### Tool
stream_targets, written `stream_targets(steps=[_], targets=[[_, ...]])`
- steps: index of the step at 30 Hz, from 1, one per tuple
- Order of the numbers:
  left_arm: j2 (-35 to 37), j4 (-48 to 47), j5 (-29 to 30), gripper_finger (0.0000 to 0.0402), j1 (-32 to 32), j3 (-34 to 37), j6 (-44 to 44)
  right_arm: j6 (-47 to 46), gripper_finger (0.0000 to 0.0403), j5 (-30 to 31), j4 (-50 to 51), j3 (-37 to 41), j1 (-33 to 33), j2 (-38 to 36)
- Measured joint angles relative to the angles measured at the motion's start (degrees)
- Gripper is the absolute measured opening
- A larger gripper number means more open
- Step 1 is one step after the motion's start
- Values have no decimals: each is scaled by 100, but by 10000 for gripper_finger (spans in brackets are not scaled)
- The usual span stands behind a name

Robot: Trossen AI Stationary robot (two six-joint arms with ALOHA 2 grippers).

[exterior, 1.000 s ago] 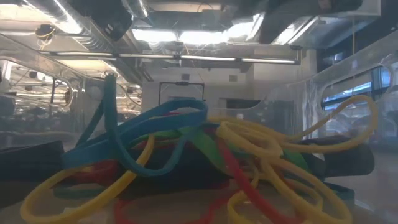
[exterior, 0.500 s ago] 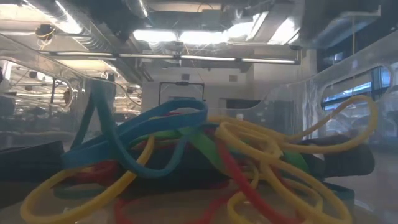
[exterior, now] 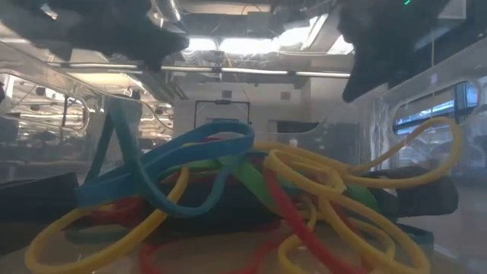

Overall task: Pick and place rubber bands into bin
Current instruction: Put the green rubber band into the transparent bin

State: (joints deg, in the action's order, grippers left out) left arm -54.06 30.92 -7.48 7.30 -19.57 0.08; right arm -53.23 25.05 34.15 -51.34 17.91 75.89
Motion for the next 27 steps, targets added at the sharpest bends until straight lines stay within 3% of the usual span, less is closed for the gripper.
stream_targets(steps=[4, 12, 19, 22, 27], targets=[[177, 493, 218, 1, 47, 492, -159, 1277, 12, -582, -101, 126, -1012, -397], [1261, 491, 535, 1, 21, 1166, 24, 3200, 13, -1540, -988, 128, -2623, -298], [2249, 11, 319, 2, 21, 1655, -171, 3684, 14, -1794, -1238, 128, -3240, 93], [2560, 11, 199, 1, 20, 1887, -279, 3821, 14, -2265, -1240, 128, -3409, 393], [3018, -746, 242, 2, 33, 1912, -531, 3849, 14, -2490, -1299, 128, -3581, 971]])
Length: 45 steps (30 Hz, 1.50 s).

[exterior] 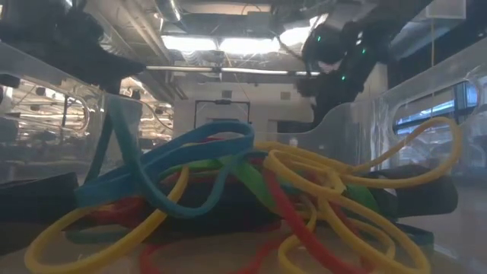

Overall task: Pick and place rubber bands into bin
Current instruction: Put the green rubber band into the transparent bin

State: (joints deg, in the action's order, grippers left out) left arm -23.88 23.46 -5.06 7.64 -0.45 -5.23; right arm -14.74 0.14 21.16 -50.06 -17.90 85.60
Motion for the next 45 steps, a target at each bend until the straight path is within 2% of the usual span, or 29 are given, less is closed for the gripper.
stream_targets(steps=[6, 16, 20, 22, 24, 26, 31, 32, 37, 41, 45], targets=[[561, -647, -10, 2, -4, 0, -2, -110, 30, 13, -127, -80, -234, 606], [1625, -1620, -149, 1, -11, 0, -15, 166, 140, 18, -722, -391, -587, 1657], [1967, -2157, -305, 1, -11, 0, -75, 162, 168, 20, -861, -519, -656, 2048], [2054, -2137, -304, 2, -10, -4, -64, 148, 172, 49, -856, -538, -657, 2179], [2132, -2148, -287, 1, -11, -4, 87, 159, 166, 73, -827, -556, -657, 2265], [2165, -2143, -213, 2, -11, -4, 221, 197, 144, 111, -756, -568, -659, 2289], [2154, -2154, -240, 1, -11, -2, 287, 28, 26, 140, -523, -563, -582, 2168], [2155, -2152, -240, 1, -11, -2, 295, -17, 15, 122, -453, -541, -548, 2089], [2155, -2116, -440, 1, -11, -2, 254, -436, 5, 77, 586, -453, -275, 1360], [2155, -2106, -554, 1, -11, -2, 251, -784, 3, 661, 1341, -628, 119, 472], [2155, -2114, -430, 1, -11, -2, 199, -1729, 2, 1135, 1822, -731, 839, -247]])
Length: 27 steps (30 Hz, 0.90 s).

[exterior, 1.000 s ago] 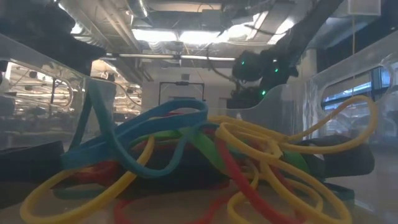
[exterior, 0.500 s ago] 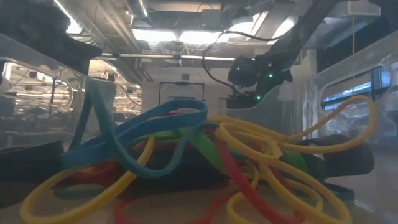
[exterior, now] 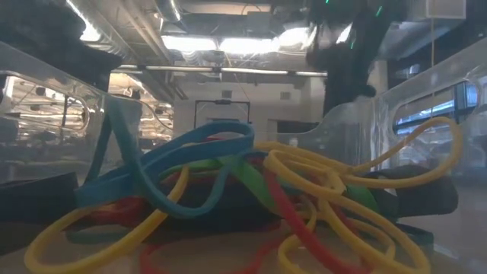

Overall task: Pick and place rubber bands into bin
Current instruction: Put the green rubber band into the transparent bin

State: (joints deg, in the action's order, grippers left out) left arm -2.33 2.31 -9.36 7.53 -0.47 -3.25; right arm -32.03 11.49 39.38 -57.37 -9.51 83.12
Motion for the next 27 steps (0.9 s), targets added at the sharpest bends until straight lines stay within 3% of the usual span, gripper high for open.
stream_targets(steps=[6, 12, 20, 27], targets=[[0, -38, 218, 2, -23, 0, -109, -1147, 1, 602, 67, -452, 1202, -257], [0, -38, 215, 1, -169, 0, -111, -1727, 1, 673, 46, -1191, 2082, 167], [0, -60, 348, 2, -188, 0, -327, -1872, 0, 694, 16, -2291, 2723, 1096], [0, -69, 396, 2, -188, 0, -428, -2065, 0, 709, 45, -2794, 3008, 1791]])
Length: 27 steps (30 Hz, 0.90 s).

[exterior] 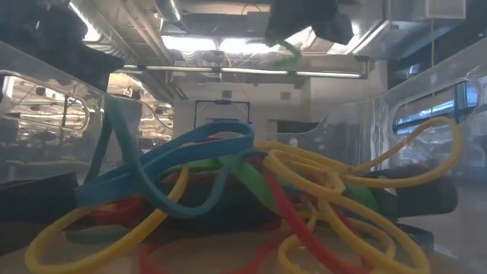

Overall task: Pick and place rubber bands into bin
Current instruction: Put the green rubber band into the transparent bin

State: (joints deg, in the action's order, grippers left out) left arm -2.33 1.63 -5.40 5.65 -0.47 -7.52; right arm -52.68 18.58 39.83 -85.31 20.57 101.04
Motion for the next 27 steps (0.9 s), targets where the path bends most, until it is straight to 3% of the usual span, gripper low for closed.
stream_targets(steps=[11, 20, 27], targets=[[-2, -63, 355, 2, -242, 0, -95, -429, 0, -186, 92, -14, 223, 151], [-4, -107, 558, 2, -267, -2, -775, -431, 0, -430, -63, -12, 613, 151], [-7, -107, 550, 2, -267, -2, -312, -562, 0, -495, -689, -12, 782, 382]])
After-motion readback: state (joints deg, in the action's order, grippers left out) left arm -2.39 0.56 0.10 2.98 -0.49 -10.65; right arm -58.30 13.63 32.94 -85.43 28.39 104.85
